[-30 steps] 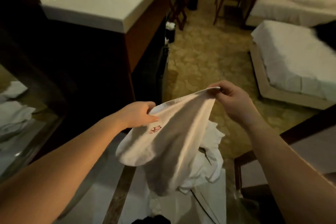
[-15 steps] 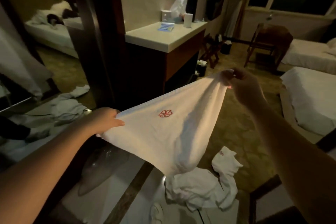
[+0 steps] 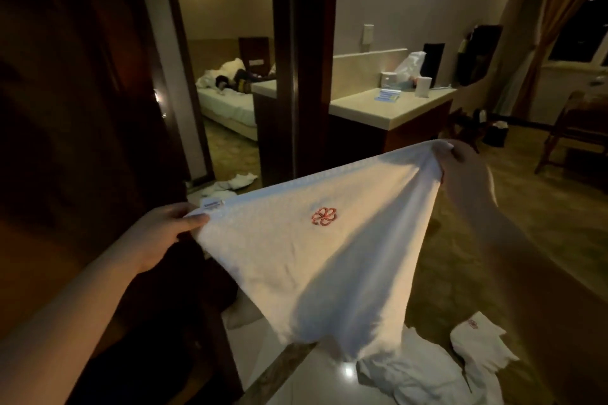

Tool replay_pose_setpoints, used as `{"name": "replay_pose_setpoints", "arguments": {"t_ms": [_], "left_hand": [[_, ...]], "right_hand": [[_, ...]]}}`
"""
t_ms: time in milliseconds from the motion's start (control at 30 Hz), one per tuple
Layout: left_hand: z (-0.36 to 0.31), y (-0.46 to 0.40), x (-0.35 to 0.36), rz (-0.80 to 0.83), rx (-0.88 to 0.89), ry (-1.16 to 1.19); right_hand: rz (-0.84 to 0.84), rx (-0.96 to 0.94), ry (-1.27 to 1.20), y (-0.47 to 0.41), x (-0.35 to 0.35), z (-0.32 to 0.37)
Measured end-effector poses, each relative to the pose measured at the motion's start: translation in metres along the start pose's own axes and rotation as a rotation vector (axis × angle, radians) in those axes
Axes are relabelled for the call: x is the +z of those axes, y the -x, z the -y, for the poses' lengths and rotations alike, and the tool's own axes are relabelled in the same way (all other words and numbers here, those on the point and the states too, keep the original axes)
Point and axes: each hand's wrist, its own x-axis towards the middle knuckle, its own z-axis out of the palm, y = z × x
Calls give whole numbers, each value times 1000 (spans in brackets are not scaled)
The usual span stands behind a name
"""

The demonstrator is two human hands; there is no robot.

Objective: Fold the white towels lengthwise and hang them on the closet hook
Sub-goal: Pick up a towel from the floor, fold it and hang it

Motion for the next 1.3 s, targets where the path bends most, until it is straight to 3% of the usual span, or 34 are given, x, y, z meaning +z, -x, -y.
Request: {"name": "replay_pose_setpoints", "arguments": {"t_ms": [200, 300, 433, 567, 767, 900, 967, 1167, 1300], "left_hand": [[33, 101, -83, -143, 5, 485], [49, 157, -133, -228, 4, 495], [63, 233, -196, -421, -20, 322], [77, 300, -247, -578, -93, 369], [94, 381, -273, -748, -262, 735], [108, 423, -260, -772, -207, 852], [109, 438, -247, -773, -166, 813], [104, 476, -220, -812, -85, 619], [100, 495, -215, -790, 0, 475]], "right_hand": [[-8, 6, -88, 95, 36, 79], [57, 29, -121, 153, 62, 114], [216, 134, -202, 221, 104, 156], [418, 364, -452, 280, 150, 191], [692, 820, -824, 391, 204, 256], [795, 881, -957, 479, 218, 304], [828, 788, -979, 523, 215, 325], [914, 134, -744, 605, 203, 376], [988, -67, -726, 623, 199, 389]]}}
